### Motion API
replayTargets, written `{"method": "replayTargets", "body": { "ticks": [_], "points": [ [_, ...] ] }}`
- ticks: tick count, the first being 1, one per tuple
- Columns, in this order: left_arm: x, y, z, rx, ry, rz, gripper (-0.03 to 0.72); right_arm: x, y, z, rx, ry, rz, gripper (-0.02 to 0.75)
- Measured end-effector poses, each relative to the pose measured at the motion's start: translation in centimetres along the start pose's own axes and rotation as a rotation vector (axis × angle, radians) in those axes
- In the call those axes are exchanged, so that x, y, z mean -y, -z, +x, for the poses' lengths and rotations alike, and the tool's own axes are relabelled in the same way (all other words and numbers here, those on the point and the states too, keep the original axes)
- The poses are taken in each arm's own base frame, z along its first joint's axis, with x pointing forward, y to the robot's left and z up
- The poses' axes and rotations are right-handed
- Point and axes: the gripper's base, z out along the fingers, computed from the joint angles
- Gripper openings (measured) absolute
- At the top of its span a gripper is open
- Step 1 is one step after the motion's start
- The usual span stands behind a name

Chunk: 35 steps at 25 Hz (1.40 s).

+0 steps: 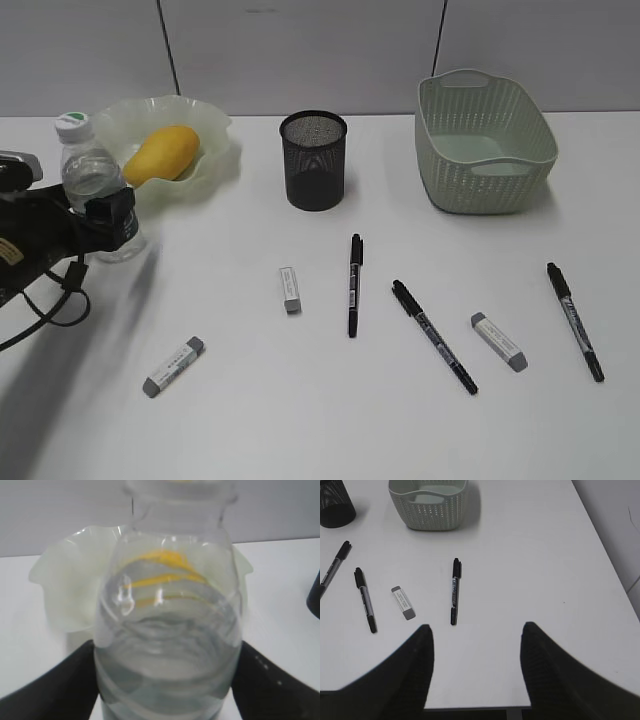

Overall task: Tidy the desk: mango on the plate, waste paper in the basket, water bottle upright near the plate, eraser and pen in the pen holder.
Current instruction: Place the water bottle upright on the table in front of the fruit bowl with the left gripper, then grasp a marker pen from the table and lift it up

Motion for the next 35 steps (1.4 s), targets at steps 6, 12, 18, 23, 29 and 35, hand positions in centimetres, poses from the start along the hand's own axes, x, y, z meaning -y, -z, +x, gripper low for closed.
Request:
{"method": "replayTargets", "body": {
  "ticks": [6,12,18,23,29,35],
  "points": [
    [0.4,0.9,-0.6,0.009,-0.011,0.026,0.6,0.0,0.0,0.0,0.0,0.0,0.0,0.445],
    [0.5,2.1,-0.2,-0.019,-0.007,0.024,0.596,0.0,0.0,0.0,0.0,0.0,0.0,0.445],
    [0.7,3.9,-1.7,0.014,-0.011,0.024,0.589,0.0,0.0,0.0,0.0,0.0,0.0,0.445],
    [0.9,5.7,-4.0,0.046,-0.016,0.004,0.581,0.0,0.0,0.0,0.0,0.0,0.0,0.445],
    [0.9,7.5,-6.3,-0.038,-0.02,-0.03,0.54,0.0,0.0,0.0,0.0,0.0,0.0,0.445],
    [1.0,9.8,-8.7,-0.068,0.027,-0.056,0.51,0.0,0.0,0.0,0.0,0.0,0.0,0.445]
  ]
}}
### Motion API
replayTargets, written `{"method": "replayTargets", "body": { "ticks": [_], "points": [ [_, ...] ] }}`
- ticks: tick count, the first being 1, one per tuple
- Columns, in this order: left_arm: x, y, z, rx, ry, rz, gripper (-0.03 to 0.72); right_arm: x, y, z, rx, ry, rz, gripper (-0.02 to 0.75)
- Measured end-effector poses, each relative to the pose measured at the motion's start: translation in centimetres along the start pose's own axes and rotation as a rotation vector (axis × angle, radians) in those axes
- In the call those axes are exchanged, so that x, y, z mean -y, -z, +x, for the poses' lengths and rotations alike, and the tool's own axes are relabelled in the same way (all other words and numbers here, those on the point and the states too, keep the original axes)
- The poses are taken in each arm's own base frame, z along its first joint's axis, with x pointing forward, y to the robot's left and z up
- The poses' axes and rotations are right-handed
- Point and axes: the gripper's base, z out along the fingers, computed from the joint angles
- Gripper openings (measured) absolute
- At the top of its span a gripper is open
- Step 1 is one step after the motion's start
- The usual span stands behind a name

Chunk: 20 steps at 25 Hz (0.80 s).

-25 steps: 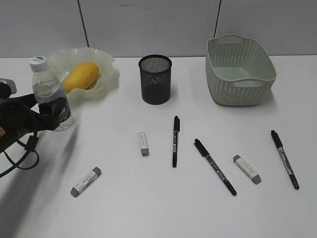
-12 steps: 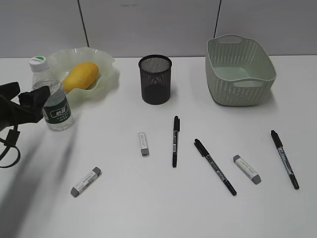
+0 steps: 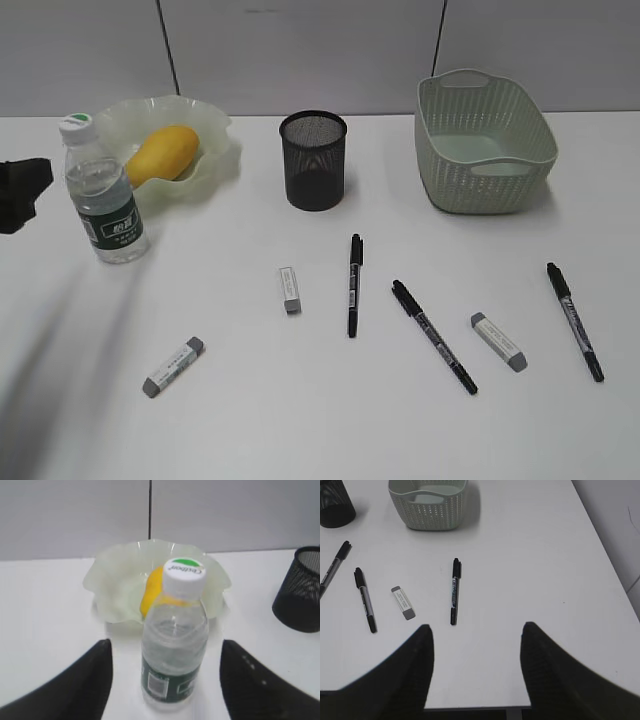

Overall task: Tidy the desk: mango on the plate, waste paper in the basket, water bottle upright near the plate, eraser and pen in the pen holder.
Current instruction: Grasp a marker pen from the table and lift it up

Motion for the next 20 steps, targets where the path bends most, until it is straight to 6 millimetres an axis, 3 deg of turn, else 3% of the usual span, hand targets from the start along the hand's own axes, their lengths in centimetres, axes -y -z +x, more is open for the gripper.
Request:
{"method": "replayTargets", "body": {
  "ticks": [4,11,20],
  "points": [
    [-0.2,1.3,-0.7,-0.193,0.041,-0.053,0.508,0.0,0.0,0.0,0.0,0.0,0.0,0.445],
    [-0.5,3.1,-3.8,-0.618,0.076,-0.163,0.504,0.0,0.0,0.0,0.0,0.0,0.0,0.445],
    [-0.3,5.1,-6.4,-0.902,0.08,-0.138,0.49,0.0,0.0,0.0,0.0,0.0,0.0,0.445]
  ]
}}
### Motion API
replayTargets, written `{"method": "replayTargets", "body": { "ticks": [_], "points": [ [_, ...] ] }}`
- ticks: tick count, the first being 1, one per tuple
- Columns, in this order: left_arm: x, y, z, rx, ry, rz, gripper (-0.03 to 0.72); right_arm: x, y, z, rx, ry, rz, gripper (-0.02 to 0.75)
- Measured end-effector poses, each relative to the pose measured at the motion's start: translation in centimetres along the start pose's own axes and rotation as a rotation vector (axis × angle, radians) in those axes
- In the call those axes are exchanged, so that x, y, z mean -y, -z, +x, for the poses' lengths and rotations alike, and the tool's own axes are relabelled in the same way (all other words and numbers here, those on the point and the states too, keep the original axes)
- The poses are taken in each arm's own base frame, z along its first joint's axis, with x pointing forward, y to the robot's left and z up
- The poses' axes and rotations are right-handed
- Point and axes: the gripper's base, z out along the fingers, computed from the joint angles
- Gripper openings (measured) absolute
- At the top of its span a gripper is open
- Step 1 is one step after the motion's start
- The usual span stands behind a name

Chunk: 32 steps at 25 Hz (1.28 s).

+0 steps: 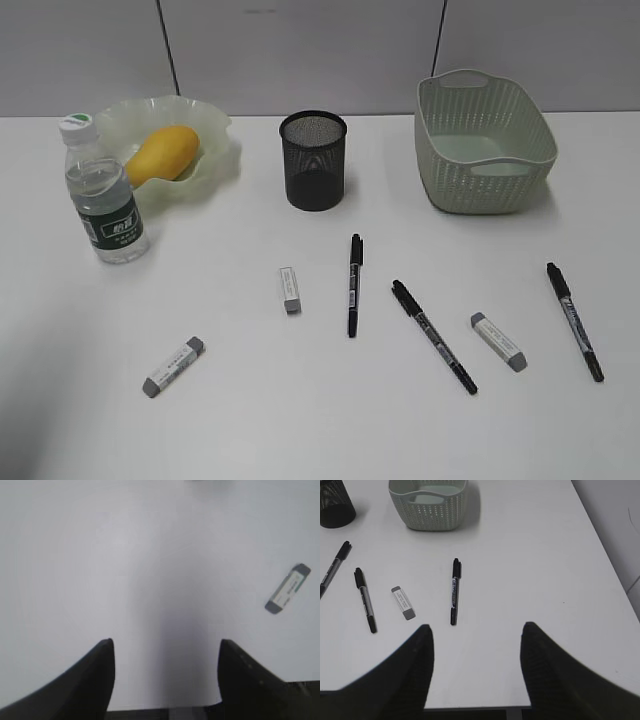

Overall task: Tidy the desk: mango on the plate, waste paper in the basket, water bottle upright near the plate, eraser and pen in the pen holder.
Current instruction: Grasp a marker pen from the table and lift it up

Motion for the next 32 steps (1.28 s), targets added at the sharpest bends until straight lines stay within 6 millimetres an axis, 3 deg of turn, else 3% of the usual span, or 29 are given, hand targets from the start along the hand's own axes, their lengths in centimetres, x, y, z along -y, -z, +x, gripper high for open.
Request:
{"method": "replayTargets", "body": {
  "ticks": [7,13,16,22,32],
  "points": [
    [-2.8,1.1,0.1,-0.029,0.076,-0.042,0.488,0.0,0.0,0.0,0.0,0.0,0.0,0.445],
    [-3.1,1.1,0.3,-0.059,0.082,-0.053,0.486,0.0,0.0,0.0,0.0,0.0,0.0,0.445],
    [-2.8,2.6,1.3,-0.041,0.072,-0.051,0.48,0.0,0.0,0.0,0.0,0.0,0.0,0.445],
    [-2.2,7.8,6.9,0.122,0.053,-0.057,0.476,0.0,0.0,0.0,0.0,0.0,0.0,0.445],
    [-1.4,9.8,15.6,0.43,0.052,-0.033,0.47,0.0,0.0,0.0,0.0,0.0,0.0,0.445]
  ]
}}
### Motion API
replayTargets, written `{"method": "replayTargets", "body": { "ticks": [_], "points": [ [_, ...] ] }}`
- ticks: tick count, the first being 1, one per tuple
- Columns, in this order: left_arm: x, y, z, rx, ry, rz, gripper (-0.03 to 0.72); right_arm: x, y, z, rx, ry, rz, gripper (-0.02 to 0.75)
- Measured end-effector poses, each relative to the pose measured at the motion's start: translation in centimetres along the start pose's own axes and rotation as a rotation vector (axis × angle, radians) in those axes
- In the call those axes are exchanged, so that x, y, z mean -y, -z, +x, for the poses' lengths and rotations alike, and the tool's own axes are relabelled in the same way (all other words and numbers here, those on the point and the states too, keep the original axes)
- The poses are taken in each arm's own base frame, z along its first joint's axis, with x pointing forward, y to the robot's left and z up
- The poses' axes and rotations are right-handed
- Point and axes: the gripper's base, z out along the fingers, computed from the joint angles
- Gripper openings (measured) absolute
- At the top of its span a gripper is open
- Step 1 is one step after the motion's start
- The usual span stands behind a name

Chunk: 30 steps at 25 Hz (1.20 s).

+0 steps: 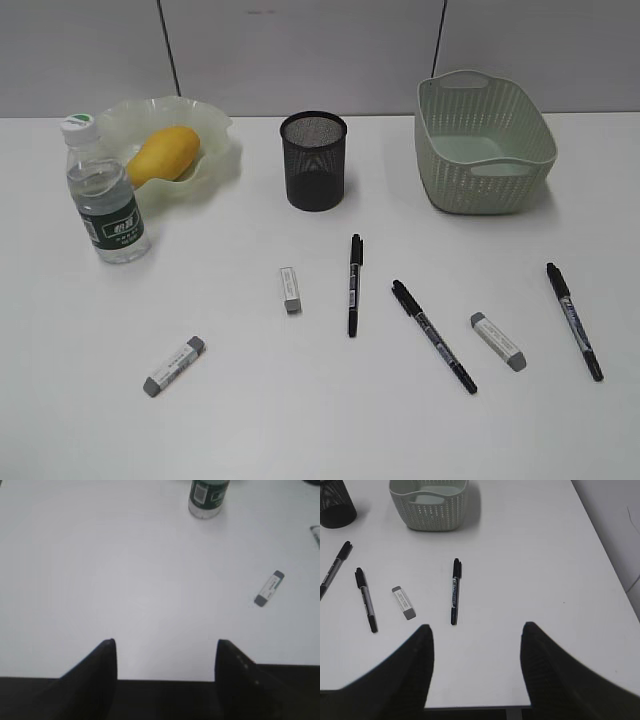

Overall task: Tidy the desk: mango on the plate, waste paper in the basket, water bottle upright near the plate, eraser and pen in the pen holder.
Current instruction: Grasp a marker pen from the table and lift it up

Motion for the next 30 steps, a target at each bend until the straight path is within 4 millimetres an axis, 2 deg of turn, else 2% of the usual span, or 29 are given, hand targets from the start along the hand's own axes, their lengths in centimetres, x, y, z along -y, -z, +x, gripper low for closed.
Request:
{"method": "replayTargets", "body": {
  "ticks": [4,11,20,30],
  "points": [
    [0.0,1.3,2.0,0.113,-0.003,0.006,0.47,0.0,0.0,0.0,0.0,0.0,0.0,0.445],
    [-0.1,1.6,4.7,0.208,-0.004,0.011,0.47,0.0,0.0,0.0,-0.001,0.0,0.0,0.445],
    [0.2,0.9,4.0,0.304,0.019,0.032,0.461,0.0,0.0,0.0,0.0,0.0,0.001,0.445],
    [0.2,0.5,4.0,0.315,0.008,0.05,0.428,0.0,0.0,0.0,0.0,0.0,0.001,0.445]
  ]
}}
